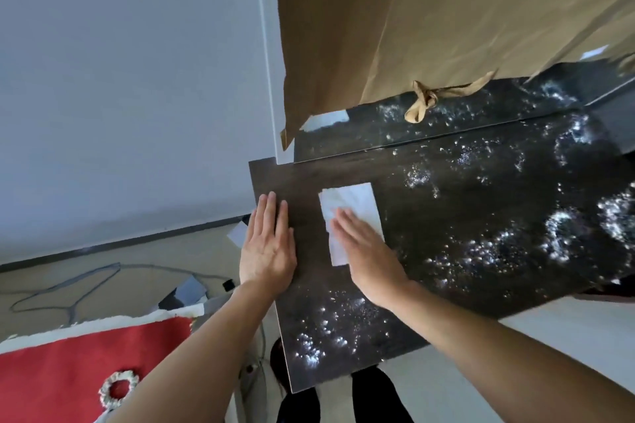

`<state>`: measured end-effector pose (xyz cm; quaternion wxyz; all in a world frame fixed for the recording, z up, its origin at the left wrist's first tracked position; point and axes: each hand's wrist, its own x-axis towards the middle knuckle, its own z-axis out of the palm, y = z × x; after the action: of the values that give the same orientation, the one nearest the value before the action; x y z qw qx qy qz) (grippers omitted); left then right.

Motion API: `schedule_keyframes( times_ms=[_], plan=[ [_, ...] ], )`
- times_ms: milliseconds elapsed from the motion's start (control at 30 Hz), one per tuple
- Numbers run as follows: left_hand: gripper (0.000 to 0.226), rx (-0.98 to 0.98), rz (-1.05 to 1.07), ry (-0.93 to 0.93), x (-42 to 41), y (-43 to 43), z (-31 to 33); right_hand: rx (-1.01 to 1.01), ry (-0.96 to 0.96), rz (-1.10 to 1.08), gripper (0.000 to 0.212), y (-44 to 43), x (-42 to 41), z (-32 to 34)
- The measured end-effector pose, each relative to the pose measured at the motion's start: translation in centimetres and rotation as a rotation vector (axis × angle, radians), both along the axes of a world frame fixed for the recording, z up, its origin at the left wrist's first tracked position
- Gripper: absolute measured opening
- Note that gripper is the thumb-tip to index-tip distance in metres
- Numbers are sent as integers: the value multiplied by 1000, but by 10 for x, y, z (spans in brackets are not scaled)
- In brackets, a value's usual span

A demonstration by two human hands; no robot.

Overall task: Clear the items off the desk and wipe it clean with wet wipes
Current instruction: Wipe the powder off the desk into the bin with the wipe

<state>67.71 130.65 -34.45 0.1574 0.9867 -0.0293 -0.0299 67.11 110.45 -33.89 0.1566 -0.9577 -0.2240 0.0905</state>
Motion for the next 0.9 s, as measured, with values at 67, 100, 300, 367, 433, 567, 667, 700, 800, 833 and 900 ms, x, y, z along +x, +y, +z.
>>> schedule_keyframes(
  times_ms=[67,100,300,367,433,567,667,700,800,833,900],
  plan=[
    [55,-11,2,6,0,0,1,13,12,105,73,-14,-8,5],
    [55,-13,3,7,0,-1,1,-11,-9,84,72,-25,5,6],
    [54,-53,-2,-27,0,1,-4,-80,-24,-638,65,-8,118,5],
    [52,-65,-2,-39,0,2,-6,-87,-18,-685,65,29,120,7],
    [52,-68,0,-46,0,3,-6,-79,-82,-513,62,36,106,5],
    [54,-69,12,-23,-1,2,-6,8,-142,-390,44,-39,115,15],
    [54,-78,19,-19,1,1,-6,-21,-79,-665,41,-50,133,16],
    [55,-78,24,-19,1,2,-7,-45,-93,-701,41,-31,132,17],
    [54,-62,20,-15,1,2,-6,-21,-117,-515,46,28,111,15],
    [54,-58,19,-16,1,2,-5,18,-118,-379,47,34,105,14],
    [55,-58,23,-15,1,2,-5,112,-149,-239,43,17,108,13]
  ],
)
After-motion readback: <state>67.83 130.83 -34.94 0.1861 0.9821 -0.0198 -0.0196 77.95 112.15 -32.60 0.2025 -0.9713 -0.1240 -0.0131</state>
